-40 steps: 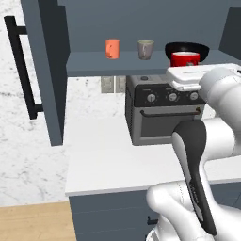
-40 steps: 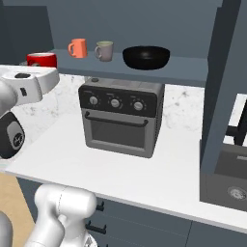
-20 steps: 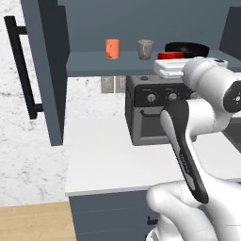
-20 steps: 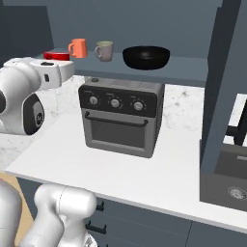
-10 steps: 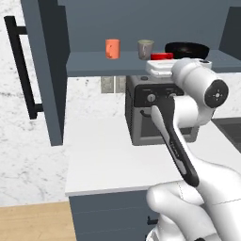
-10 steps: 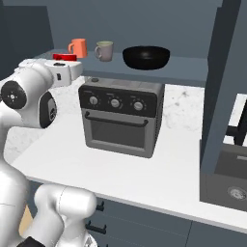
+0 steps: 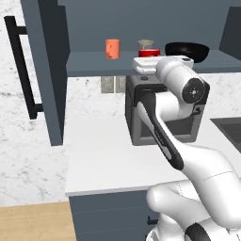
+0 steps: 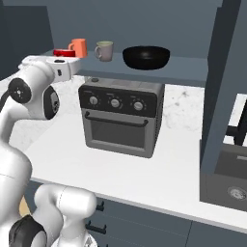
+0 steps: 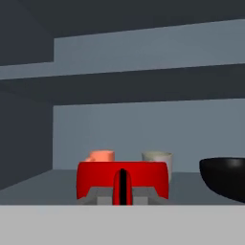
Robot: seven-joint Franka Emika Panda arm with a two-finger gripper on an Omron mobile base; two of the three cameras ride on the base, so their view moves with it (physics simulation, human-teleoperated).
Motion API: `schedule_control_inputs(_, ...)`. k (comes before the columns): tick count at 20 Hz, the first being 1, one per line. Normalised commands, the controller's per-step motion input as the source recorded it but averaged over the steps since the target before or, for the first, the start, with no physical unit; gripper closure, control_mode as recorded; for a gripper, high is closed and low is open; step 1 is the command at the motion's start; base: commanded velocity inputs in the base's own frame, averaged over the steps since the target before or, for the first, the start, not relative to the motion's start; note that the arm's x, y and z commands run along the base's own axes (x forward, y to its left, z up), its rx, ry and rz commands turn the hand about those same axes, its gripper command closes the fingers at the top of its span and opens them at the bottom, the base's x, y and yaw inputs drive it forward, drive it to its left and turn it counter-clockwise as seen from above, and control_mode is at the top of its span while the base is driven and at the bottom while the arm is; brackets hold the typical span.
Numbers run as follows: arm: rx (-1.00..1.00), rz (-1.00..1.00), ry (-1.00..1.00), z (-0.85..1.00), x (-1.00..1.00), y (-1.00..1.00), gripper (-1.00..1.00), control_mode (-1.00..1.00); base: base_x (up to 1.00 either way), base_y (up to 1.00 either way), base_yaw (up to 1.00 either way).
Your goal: Gather all objects into one cabinet and sort the glasses and bowls to opposite sides.
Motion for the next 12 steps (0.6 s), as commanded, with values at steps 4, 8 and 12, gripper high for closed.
schedule_control_inputs(4,0.0,0.0,-0.03,-0.05,0.4,0.11,1.0,-1.0,0.0,0.0,0.0)
schedule_control_inputs(8,0.0,0.0,0.0,-0.13,0.44,0.0,1.0,-1.0,0.0,0.0,0.0)
schedule_control_inputs(12,0.0,0.0,0.0,-0.17,0.38,0.0,1.0,-1.0,0.0,0.0,0.0)
